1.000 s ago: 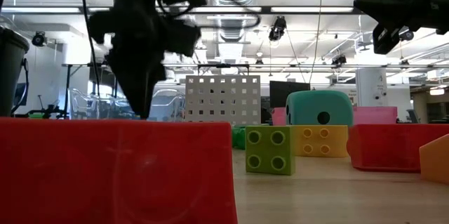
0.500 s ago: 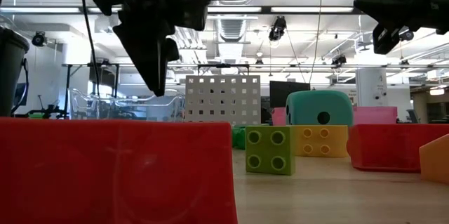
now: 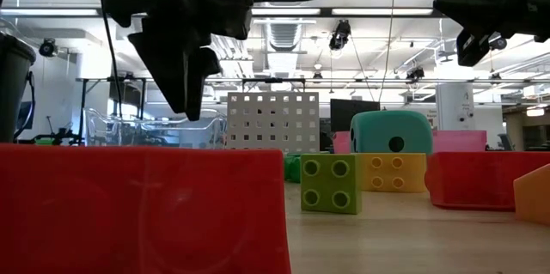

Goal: Pick & Place Toys
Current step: Put the blue deck of cards into the red bin

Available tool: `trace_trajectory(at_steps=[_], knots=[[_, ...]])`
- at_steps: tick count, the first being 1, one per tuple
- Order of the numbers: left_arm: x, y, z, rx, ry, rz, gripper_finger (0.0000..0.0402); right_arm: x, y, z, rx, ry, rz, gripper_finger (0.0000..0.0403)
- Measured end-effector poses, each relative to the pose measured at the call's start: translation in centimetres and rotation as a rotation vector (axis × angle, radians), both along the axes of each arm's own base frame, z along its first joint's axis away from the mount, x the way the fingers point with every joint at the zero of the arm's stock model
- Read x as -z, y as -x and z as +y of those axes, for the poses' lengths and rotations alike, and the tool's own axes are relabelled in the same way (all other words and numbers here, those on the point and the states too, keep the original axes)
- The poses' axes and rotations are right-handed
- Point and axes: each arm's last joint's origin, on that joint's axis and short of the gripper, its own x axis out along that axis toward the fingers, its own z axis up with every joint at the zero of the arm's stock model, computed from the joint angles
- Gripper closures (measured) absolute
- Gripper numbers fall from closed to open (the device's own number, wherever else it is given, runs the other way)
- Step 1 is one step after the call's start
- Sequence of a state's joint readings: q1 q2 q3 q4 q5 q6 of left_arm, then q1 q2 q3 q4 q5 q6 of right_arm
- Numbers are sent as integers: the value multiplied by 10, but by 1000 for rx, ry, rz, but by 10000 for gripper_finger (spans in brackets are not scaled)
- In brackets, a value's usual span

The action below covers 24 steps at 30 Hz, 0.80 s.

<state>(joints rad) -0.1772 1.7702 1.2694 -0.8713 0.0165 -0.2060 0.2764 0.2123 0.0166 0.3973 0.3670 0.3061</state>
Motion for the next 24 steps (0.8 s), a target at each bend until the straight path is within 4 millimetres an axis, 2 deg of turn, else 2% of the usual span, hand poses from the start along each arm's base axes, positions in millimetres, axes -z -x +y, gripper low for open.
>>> trace_trajectory(at_steps=[4, 6, 8, 14, 24], knots=[[0, 0, 0, 18, -17, -4, 42, 0, 0, 0, 0, 0, 0, 382], [0, 0, 0, 35, -21, -5, 12, 0, 0, 0, 0, 0, 0, 382], [0, 0, 0, 39, -22, -6, 16, 0, 0, 0, 0, 0, 0, 382], [0, 1, 1, 71, -33, 10, 61, 0, 0, 0, 0, 0, 0, 382], [5, 8, 4, 186, -206, 60, 64, 0, 0, 0, 0, 0, 0, 382]])
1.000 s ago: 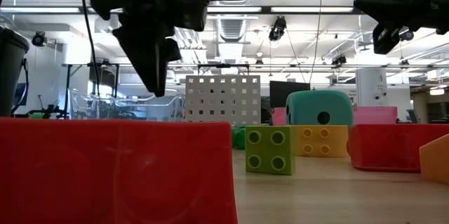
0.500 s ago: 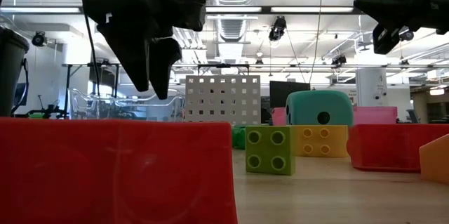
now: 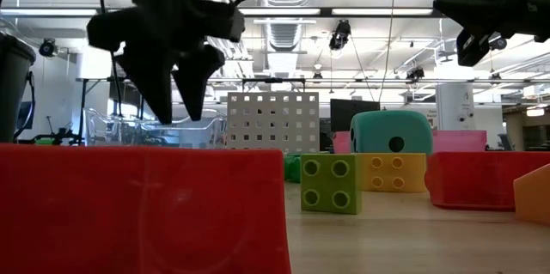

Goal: Pick & Place Toys
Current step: Put the blue deck of cards into the red bin

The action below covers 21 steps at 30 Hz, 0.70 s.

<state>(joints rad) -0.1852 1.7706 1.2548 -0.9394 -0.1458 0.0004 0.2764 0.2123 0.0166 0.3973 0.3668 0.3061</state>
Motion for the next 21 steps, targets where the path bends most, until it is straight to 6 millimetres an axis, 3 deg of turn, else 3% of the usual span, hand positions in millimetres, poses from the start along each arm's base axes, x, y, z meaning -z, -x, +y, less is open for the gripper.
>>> trace_trajectory(at_steps=[8, 21], knots=[[21, 15, 1, 20, -29, 80, 7, 0, 0, 0, 0, 0, 0, 382], [43, 23, 0, 126, -44, 76, 20, 0, 0, 0, 0, 0, 0, 382]])
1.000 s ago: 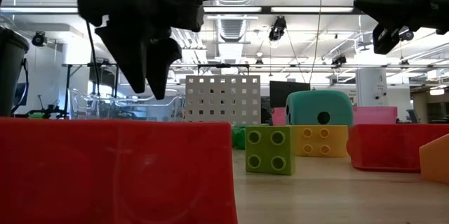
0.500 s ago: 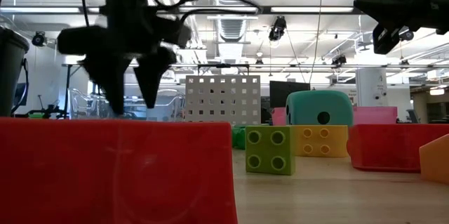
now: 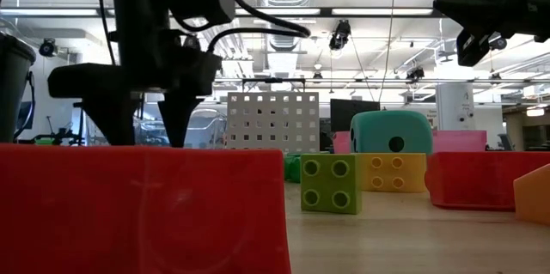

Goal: Pick & Place Toys
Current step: Put the blue deck of cards into the red bin

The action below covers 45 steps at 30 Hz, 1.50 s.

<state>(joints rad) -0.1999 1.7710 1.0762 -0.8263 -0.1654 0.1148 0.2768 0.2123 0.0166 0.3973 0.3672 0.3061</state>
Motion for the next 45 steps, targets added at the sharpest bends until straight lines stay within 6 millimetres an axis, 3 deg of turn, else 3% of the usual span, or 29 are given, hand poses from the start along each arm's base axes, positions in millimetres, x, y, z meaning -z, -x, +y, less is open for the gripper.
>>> trace_trajectory(at_steps=[8, 18, 30, 33, 38, 45], knots=[[1, -2, -1, 29, -16, -25, 20, 0, 0, 0, 0, 0, 0, 382], [9, -5, -2, -133, 21, -128, 20, 0, 0, 0, 0, 0, 0, 382], [20, 3, -1, -35, 30, -107, 22, 0, 0, 0, 0, 0, 0, 382], [20, 3, -1, -34, 40, -104, 42, 0, 0, 0, 0, 0, 0, 382], [21, 3, -1, -35, 51, -99, 116, 0, 0, 0, 0, 0, 0, 382], [19, 1, -2, -126, 66, -126, 121, 0, 0, 0, 0, 0, 0, 382]])
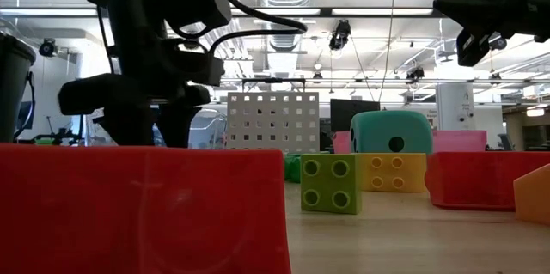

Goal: Pick & Place Toys
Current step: Put the blue deck of cards into the red bin

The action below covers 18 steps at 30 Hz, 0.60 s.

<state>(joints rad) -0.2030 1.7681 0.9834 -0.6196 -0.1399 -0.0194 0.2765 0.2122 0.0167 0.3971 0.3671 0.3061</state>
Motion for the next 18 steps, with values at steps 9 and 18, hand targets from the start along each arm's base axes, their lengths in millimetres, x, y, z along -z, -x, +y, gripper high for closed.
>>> trace_trajectory(at_steps=[9, 18], knots=[[-20, -19, -4, -86, 63, -85, 200, 0, 0, 0, 0, 0, 0, 382], [-25, -22, -5, -85, 72, -95, 332, 0, 0, 0, 0, 0, 0, 382]])
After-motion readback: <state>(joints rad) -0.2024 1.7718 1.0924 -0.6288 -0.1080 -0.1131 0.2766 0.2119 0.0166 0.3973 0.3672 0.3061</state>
